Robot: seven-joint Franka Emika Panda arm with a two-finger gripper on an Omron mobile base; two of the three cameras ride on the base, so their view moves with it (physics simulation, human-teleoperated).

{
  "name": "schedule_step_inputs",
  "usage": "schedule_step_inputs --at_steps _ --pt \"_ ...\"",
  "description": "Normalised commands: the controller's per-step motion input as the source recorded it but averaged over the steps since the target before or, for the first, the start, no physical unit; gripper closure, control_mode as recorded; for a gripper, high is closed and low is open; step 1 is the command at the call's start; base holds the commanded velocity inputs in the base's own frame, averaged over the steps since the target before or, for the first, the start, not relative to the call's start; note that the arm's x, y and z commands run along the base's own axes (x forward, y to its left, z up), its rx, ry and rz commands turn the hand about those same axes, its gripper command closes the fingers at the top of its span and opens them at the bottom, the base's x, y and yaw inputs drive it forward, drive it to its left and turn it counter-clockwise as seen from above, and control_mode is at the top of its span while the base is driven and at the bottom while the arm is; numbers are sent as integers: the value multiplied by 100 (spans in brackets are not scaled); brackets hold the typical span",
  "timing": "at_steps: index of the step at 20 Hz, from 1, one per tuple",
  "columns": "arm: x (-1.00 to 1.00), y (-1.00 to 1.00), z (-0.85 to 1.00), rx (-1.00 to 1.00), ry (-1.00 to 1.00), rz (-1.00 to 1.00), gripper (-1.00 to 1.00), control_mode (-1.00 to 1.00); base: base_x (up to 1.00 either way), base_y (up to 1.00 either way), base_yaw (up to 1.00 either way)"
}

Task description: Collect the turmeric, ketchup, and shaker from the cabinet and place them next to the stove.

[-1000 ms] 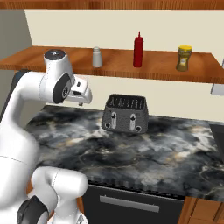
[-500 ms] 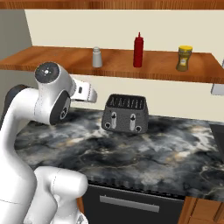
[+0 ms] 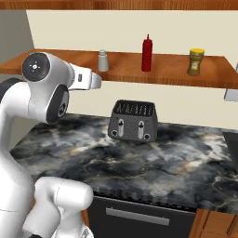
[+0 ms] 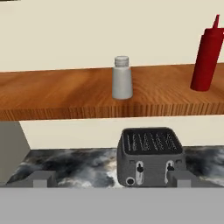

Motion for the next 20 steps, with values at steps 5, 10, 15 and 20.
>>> schedule_step_inputs --at_steps 5,10,15,20 --pt "5 0 61 0 -1 -2 -100 -100 0 0 0" --pt "0 0 0 0 0 0 -100 -100 0 0 0" --pt "3 0 0 0 1 0 -100 -100 0 0 0" --pt "5 0 0 0 1 -3 -100 -100 0 0 0"
